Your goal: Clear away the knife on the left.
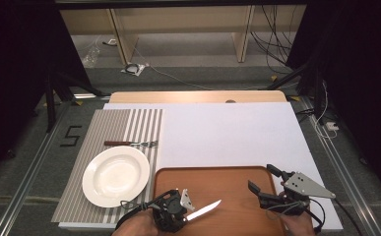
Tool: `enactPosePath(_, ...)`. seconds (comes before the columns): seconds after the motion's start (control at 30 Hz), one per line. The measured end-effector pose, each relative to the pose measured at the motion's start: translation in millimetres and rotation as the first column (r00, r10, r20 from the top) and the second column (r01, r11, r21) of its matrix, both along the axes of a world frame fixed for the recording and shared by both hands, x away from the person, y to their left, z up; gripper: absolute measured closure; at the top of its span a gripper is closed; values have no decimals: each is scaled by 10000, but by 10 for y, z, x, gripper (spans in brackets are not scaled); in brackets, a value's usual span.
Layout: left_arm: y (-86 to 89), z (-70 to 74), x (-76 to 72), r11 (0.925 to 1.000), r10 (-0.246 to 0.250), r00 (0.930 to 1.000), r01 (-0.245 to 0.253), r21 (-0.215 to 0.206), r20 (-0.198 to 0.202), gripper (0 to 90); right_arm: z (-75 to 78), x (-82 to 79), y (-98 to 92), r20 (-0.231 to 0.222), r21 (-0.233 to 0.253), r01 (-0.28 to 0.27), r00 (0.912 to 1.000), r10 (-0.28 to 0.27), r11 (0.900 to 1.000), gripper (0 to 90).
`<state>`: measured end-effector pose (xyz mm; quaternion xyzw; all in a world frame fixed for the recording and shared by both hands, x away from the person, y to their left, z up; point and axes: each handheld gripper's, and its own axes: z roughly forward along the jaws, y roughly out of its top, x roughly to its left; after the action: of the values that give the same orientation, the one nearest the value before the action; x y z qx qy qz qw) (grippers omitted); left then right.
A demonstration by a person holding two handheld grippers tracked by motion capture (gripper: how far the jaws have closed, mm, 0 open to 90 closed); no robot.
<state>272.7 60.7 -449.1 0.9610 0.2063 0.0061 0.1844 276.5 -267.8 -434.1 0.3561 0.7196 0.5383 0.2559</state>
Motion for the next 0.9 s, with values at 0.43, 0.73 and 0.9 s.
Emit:
enactPosePath(0.43,-47,-69,-49,9998,-16,9997,21,223,-234,768,5,-6,1,22,-55,-14,10000,14,10000,190)
enactPosePath(0.73,-43,-92,-55,9996,7,9996,2,297,-296,765,7,-8,-2,18,-69,-20,10000,20,10000,189)
enactPosePath(0.9,-37,-87,-52,9999,-21,9993,26,141,-373,693,10,-10,-3,18,-60,-22,10000,22,10000,190)
